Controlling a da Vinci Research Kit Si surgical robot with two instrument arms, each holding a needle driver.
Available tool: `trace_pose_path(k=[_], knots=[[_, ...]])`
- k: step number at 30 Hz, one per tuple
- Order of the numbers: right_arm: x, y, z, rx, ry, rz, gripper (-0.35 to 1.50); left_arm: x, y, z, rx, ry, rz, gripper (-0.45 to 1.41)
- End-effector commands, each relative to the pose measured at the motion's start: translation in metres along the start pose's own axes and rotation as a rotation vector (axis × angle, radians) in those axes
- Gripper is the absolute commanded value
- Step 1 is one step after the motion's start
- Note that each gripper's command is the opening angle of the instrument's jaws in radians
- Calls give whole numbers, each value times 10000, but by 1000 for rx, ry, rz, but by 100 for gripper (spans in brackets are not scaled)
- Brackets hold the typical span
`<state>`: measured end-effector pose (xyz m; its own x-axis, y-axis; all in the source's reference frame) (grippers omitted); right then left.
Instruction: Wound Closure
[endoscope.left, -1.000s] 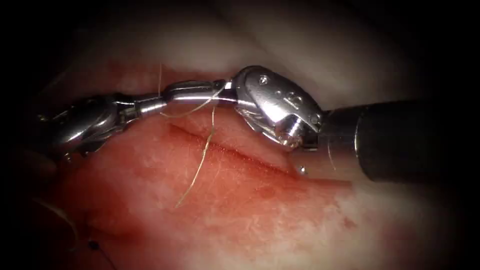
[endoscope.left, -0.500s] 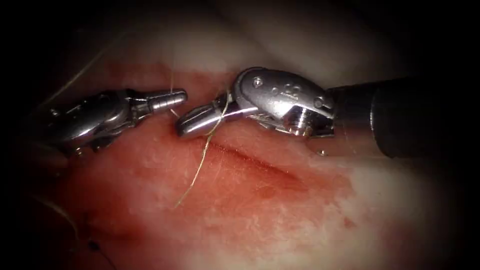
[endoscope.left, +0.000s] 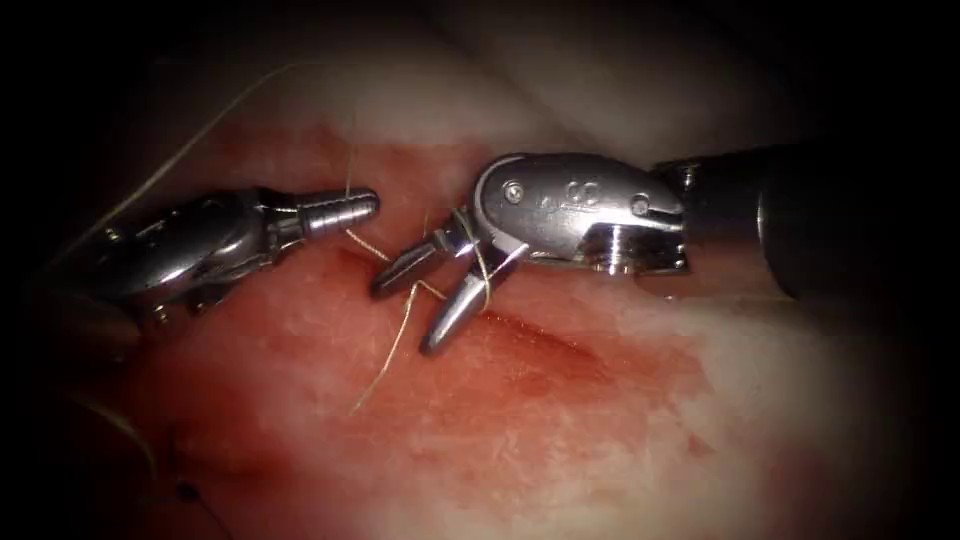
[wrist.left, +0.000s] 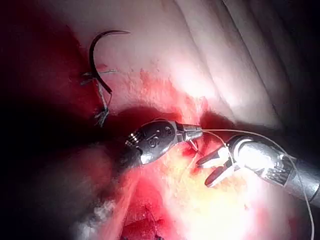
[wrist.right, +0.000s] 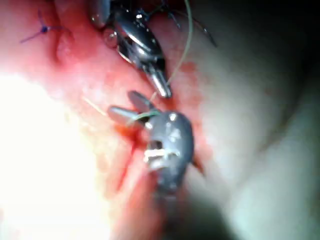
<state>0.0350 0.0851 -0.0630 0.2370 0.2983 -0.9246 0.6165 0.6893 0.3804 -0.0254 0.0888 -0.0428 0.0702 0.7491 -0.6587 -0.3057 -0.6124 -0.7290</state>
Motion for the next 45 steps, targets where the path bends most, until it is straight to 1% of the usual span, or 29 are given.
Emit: trace_pose_path(k=[1,5,9,15,16,20,24,28,29,31,33,35,39,41,43,44,45], knots=[[-5,5,12,12,-9,-8,71,-9,0,5,-1,0,0,-35],[-8,3,28,39,-38,-20,69,-14,1,5,-3,0,4,-35],[-7,6,35,38,-48,-20,69,-15,2,4,-5,-1,5,-35],[-7,10,46,44,-100,-15,69,-15,4,-1,-10,-2,5,-35],[-9,10,52,56,-131,-13,66,-16,5,-2,-11,-3,5,-35],[-16,7,60,90,-180,-16,44,-16,7,-5,-14,-4,5,-35],[-21,2,64,126,-200,-37,39,-16,6,-9,-18,-5,5,-35],[-23,2,69,141,-225,-35,26,-16,5,-11,-21,-6,5,-35],[-23,3,70,140,-225,-29,17,-16,6,-12,-21,-6,5,-35],[-24,3,71,142,-238,-28,7,-17,7,-13,-22,-6,5,-35],[-26,2,73,147,-272,-20,-8,-17,9,-13,-23,-7,5,-35],[-29,0,75,165,-287,-8,-35,-17,12,-14,-24,-7,4,-35],[-29,-2,75,192,-293,-6,-35,-18,16,-17,-26,-8,4,-35],[-27,-1,72,165,-286,-6,-35,-19,20,-18,-27,-8,4,-35],[-22,3,66,120,-241,3,-35,-21,25,-21,-30,-9,4,-35],[-16,6,55,68,-187,13,-35,-23,33,-24,-32,-10,4,-35],[-14,8,50,49,-165,14,-35,-25,39,-26,-35,-11,4,-35]])
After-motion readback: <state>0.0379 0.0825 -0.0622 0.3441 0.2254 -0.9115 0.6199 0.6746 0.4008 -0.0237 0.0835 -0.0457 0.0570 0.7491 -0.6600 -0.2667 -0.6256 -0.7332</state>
